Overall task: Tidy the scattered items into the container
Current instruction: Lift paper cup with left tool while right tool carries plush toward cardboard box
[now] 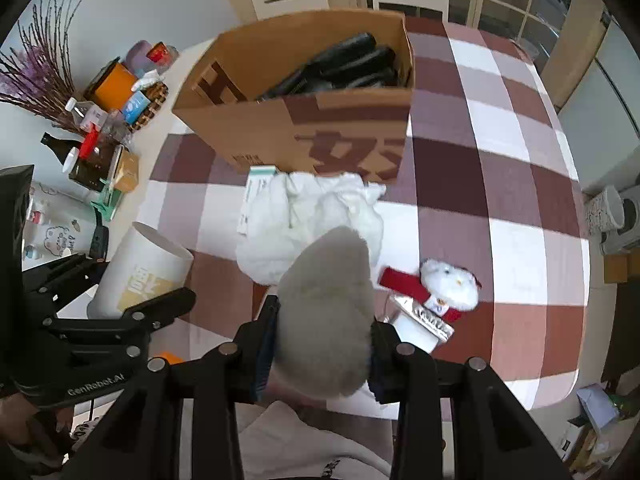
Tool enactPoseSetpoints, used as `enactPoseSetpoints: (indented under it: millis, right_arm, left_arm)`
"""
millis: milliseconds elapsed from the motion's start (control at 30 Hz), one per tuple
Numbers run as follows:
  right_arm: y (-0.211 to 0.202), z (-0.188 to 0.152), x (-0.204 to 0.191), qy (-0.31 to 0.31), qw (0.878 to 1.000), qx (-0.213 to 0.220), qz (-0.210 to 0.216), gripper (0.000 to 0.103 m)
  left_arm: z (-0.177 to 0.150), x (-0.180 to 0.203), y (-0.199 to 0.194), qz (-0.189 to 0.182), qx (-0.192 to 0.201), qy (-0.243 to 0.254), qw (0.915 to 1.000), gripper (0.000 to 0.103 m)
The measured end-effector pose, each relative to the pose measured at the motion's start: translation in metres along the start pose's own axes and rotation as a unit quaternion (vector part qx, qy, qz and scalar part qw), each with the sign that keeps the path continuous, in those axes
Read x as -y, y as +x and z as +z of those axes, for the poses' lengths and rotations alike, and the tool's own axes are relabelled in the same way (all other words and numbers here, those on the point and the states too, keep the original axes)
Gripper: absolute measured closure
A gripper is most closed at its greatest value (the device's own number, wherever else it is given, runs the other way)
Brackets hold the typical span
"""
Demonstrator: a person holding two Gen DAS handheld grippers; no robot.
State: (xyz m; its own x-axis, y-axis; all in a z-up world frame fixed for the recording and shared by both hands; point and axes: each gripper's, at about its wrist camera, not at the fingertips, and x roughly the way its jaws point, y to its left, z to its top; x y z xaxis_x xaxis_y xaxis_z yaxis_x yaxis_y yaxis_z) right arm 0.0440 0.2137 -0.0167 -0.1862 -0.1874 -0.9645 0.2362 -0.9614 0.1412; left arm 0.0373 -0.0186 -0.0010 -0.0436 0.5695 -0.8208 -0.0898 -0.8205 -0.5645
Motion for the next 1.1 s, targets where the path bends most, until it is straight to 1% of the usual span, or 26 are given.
enactPoseSetpoints:
  millis: [333, 600, 733, 1100]
  right_arm:
    - [-0.018, 0.017, -0.009, 0.007, 1.0, 0.025, -0.004, 0.066]
    - [-0.025, 0.029, -0.012, 0.015, 0.999, 0.041, -0.006, 0.065]
    - [-0.028, 0.037, -0.011, 0.029, 0.999, 0.046, 0.003, 0.065]
    - [-0.035, 0.057, 0.0, 0.059, 0.996, 0.066, -0.007, 0.065]
  left_arm:
    - [0.019, -0.005, -0.013, -0.006, 0.022, -0.01, 0.9997, 0.041]
    - [0.033, -0.004, -0.017, -0.012, 0.032, -0.007, 0.9994, 0.041]
    - [0.044, -0.003, -0.018, -0.014, 0.037, 0.0, 0.9992, 0.041]
    - [0.074, -0.006, -0.025, -0.02, 0.052, 0.003, 0.9985, 0.04]
